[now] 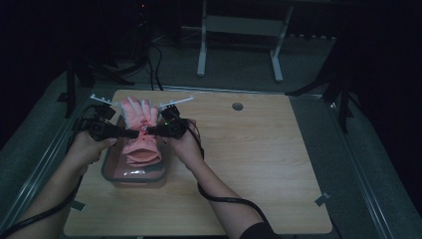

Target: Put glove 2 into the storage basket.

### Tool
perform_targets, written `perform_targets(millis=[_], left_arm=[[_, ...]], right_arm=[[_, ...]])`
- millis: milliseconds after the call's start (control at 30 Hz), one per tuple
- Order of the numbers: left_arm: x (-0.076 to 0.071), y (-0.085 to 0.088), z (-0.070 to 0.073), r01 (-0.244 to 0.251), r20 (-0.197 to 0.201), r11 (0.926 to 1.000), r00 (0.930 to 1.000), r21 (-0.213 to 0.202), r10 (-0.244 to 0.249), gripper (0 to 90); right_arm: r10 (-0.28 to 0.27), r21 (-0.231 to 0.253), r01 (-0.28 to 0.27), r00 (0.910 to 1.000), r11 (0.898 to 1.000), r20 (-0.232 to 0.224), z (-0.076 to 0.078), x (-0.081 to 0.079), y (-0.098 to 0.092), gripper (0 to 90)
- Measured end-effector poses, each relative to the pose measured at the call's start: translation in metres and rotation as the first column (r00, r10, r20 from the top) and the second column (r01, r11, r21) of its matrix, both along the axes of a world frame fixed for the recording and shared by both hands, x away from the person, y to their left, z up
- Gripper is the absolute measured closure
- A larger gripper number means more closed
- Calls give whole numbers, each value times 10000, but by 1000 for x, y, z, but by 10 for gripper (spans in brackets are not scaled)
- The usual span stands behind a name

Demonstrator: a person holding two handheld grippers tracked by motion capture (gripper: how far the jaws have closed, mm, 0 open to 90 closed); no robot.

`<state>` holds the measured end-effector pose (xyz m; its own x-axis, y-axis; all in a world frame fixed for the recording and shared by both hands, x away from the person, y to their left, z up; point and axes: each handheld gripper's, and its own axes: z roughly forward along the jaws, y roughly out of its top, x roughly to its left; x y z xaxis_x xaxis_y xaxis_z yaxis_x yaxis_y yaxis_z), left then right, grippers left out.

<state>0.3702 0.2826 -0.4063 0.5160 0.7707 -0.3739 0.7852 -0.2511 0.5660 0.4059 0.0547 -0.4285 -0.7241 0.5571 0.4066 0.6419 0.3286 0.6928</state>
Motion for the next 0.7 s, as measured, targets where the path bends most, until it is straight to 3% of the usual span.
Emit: perform_targets(millis=[67,367,700], left_arm=[[4,7,-13,123,-233,9999,9997,-8,-123,700],[4,10,-51,-17,-859,9998,9963,-207,-1,697],[1,-3,-68,87,-1186,9997,9929,243,-58,676]], right_arm=[[-71,-82,70,10000,9999,-66,-9,0,6,780],[-135,-673,96,9983,9977,-569,-41,-1,13,773],[-64,-1288,-39,9968,9917,-799,-59,-8,7,760]])
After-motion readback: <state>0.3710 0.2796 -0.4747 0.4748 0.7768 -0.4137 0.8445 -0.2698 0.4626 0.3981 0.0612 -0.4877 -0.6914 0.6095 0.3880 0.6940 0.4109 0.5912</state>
